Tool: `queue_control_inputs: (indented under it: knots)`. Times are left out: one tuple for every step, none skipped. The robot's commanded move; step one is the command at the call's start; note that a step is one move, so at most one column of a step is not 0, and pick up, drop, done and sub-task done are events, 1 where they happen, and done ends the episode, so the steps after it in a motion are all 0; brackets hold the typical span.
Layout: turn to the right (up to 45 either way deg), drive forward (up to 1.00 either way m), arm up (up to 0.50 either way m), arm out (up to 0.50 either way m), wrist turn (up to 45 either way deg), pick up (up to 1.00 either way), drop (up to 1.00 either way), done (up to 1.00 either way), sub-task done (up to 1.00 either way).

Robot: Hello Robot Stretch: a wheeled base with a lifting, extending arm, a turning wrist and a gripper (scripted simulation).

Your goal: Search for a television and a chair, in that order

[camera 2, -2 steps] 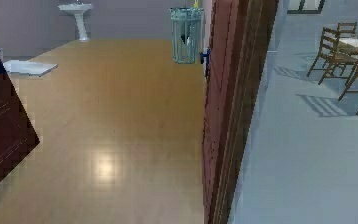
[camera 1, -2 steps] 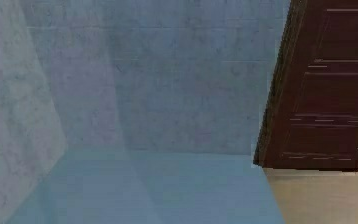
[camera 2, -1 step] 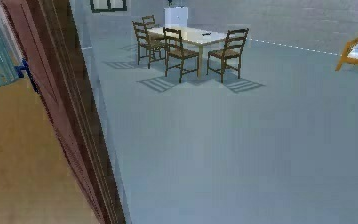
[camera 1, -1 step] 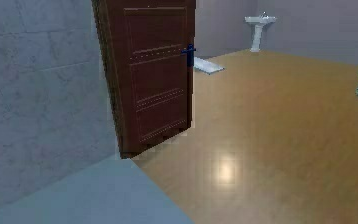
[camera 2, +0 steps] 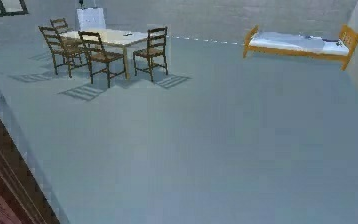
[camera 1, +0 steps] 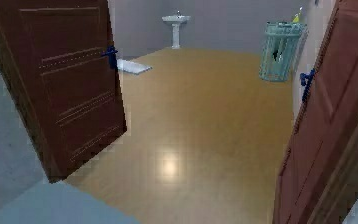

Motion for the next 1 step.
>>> queue_control_inputs:
  knots:
    - [0.0, 1.00, 0.00, 0.00, 0.0, 0.00, 0.00, 0.00, 0.00]
